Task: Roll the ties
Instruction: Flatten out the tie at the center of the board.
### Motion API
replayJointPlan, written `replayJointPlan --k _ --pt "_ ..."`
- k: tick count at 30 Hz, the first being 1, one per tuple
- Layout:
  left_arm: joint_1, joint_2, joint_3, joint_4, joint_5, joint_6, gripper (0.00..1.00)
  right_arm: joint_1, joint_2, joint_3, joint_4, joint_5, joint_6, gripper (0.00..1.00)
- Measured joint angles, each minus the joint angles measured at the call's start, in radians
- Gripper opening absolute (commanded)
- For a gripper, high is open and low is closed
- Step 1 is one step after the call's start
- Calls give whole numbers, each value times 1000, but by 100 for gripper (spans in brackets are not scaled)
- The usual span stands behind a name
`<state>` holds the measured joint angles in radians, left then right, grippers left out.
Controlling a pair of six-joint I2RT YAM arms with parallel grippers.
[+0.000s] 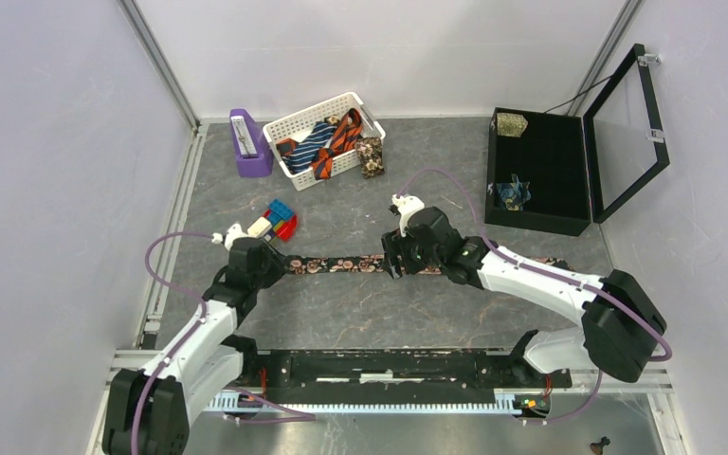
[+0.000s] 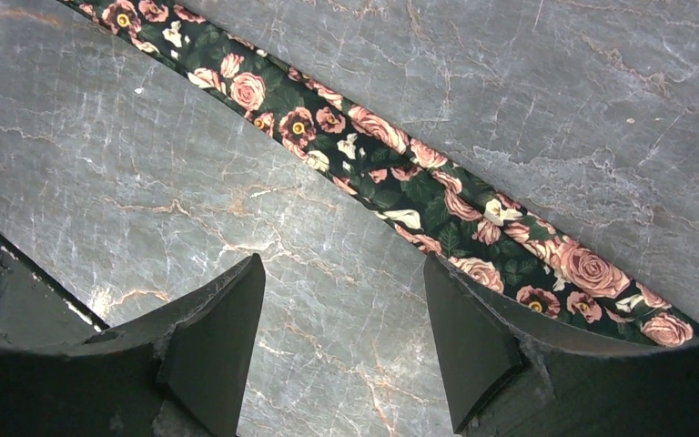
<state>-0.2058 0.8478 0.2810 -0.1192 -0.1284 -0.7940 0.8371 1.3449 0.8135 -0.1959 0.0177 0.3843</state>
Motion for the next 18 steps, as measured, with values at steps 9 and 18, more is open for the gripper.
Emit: replayJointPlan --k 9,18 --pt "3 93 30 -36 -4 -1 42 0 0 -14 0 -10 0 71" --pt "3 161 61 -56 -24 -1 35 0 0 -14 0 -23 -1 70"
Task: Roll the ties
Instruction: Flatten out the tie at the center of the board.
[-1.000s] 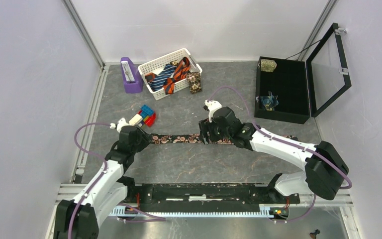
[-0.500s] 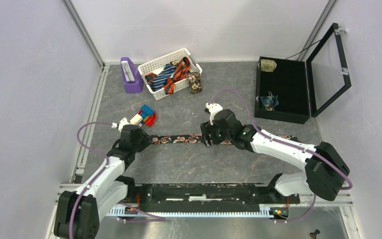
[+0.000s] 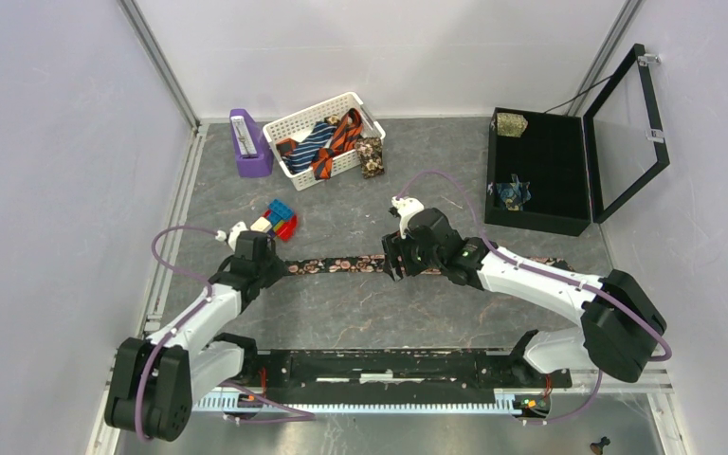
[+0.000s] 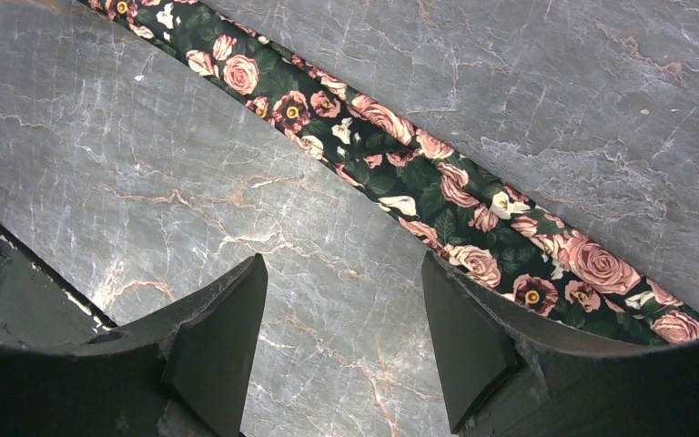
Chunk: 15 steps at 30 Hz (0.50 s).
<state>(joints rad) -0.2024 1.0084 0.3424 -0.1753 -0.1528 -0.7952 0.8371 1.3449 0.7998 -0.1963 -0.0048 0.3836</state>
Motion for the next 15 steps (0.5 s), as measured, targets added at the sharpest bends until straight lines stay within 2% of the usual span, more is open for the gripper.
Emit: replayJointPlan --k 9,15 --pt "5 57 29 -18 -8 0 23 0 0 -2 0 -4 -8 70" --pt "6 73 42 -29 -21 -1 22 0 0 -17 0 -4 -10 70"
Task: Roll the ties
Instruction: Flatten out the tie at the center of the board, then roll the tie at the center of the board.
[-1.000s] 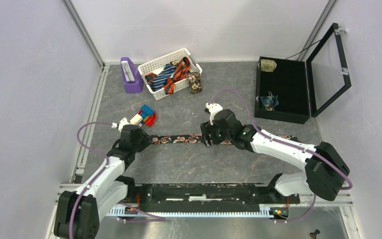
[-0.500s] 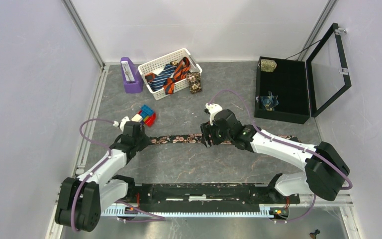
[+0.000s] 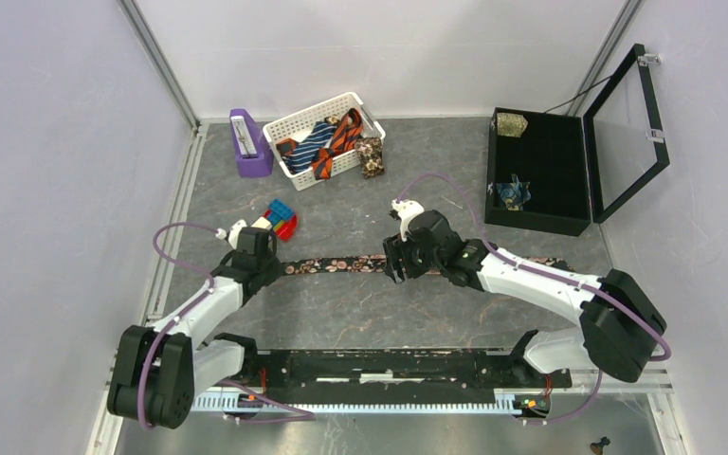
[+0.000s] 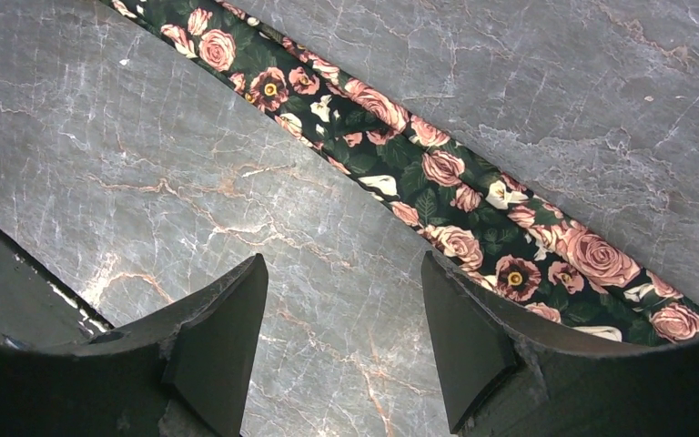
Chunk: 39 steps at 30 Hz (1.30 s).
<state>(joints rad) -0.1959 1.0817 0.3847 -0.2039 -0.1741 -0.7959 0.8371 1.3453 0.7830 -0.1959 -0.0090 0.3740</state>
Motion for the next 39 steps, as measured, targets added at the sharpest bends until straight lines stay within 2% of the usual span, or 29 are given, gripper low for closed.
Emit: replayJointPlan --k 7,13,17,20,23,25,32,39 --pt "0 7 10 -4 0 1 23 0 18 -1 11 -21 -3 66" --pt "0 -32 10 -5 1 4 11 10 69 21 38 -74 0 58" --pt "0 -33 15 -10 2 18 4 30 145 89 91 -148 24 45" --pt "0 -33 21 -11 2 28 3 45 208 140 169 -212 66 32" --pt "1 -36 22 -12 2 32 3 61 283 193 253 -270 124 11" --pt "2 -42 22 -12 3 35 2 74 332 224 300 -299 158 0" --pt "4 -79 22 -13 12 47 2 120 513 340 451 -371 291 0" --pt "4 -145 15 -18 19 50 2 141 664 467 531 -407 366 0"
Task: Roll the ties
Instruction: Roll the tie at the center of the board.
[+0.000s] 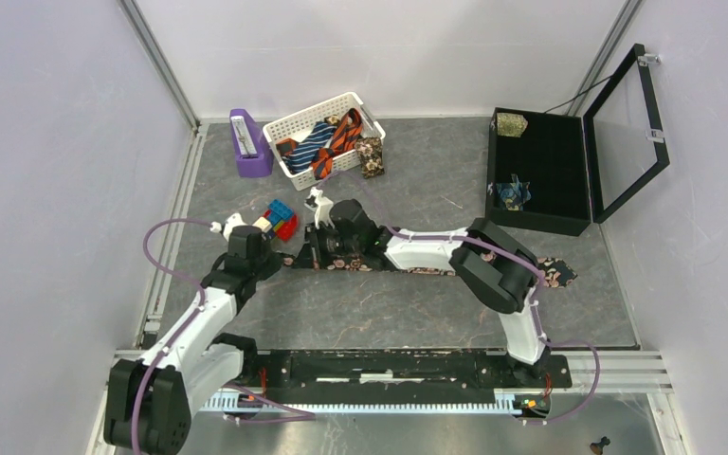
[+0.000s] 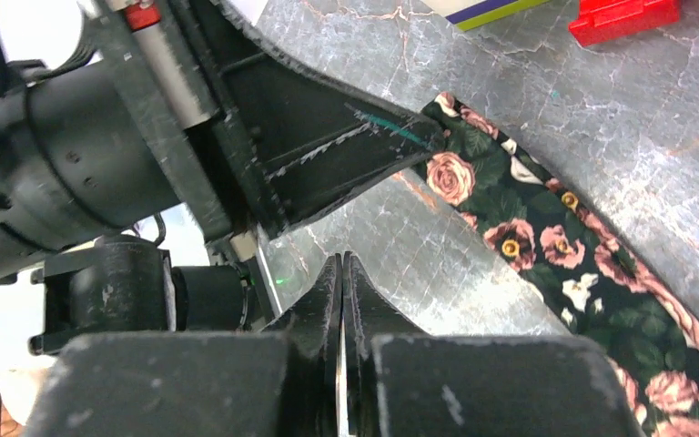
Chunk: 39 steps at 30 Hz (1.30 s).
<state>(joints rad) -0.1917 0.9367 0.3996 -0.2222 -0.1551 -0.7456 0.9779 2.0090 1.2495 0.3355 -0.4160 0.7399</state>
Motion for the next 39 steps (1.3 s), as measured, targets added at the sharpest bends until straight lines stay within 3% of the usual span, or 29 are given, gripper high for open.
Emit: replayJointPlan --k 16,39 --pt "0 -39 -16 -3 6 7 2 -1 182 146 -1 -10 17 0" --pt "0 -56 -21 -3 8 11 2 -30 201 171 -62 2 -33 0"
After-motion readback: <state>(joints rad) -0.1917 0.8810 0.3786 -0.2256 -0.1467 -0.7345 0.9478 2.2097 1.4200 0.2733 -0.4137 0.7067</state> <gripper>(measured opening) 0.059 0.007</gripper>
